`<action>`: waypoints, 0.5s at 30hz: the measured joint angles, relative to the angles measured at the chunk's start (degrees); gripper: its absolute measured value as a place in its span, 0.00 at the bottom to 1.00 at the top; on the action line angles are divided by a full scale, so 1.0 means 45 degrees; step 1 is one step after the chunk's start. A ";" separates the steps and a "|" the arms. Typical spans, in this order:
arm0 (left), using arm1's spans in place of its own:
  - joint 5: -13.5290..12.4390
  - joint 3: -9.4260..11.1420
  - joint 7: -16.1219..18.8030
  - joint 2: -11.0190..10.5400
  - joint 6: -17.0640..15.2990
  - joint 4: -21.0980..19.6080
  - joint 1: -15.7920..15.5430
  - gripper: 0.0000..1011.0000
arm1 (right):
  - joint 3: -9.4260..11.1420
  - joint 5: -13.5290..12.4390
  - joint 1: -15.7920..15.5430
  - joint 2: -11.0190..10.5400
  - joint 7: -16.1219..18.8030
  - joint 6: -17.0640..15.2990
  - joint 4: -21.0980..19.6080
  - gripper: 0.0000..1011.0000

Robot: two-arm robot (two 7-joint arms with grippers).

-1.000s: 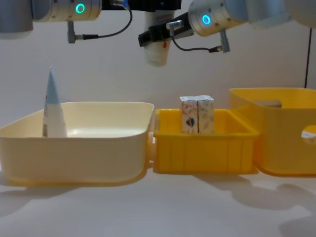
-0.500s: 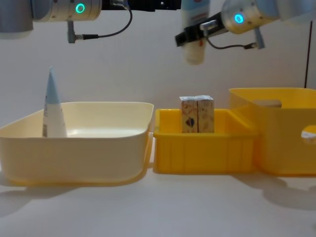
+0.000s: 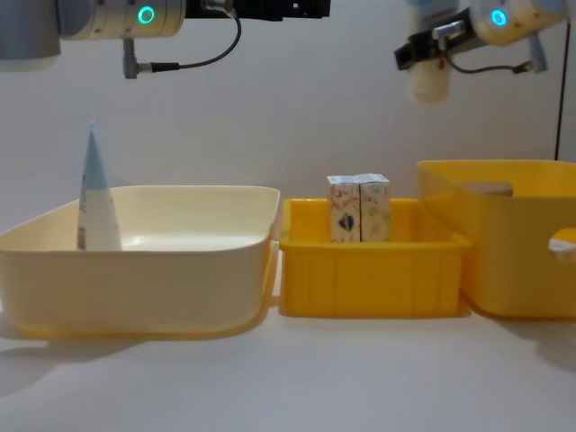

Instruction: Bimanual collaborative sorting of washing and personal care products

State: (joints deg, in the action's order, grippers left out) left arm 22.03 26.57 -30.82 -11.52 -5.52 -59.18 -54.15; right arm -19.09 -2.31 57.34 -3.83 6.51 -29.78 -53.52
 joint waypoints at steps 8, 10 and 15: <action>0.0000 0.0000 -0.0001 0.0000 0.0000 0.0000 0.0000 0.99 | 0.0439 0.0118 0.0192 -0.0054 -0.0673 -0.0970 0.0013 0.60; -0.0001 0.0000 -0.0001 0.0000 0.0000 0.0000 0.0000 0.99 | 0.0536 0.0146 0.0264 -0.0061 -0.0791 -0.1350 0.0060 0.60; -0.0001 0.0000 -0.0001 0.0000 0.0000 0.0000 -0.0001 0.99 | 0.0636 0.0187 0.0482 -0.0097 -0.0840 -0.2115 0.0240 0.60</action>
State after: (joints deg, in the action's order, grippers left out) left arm 22.03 26.57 -30.83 -11.52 -5.52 -59.18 -54.16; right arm -16.23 -1.47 59.51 -4.26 2.73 -39.30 -52.44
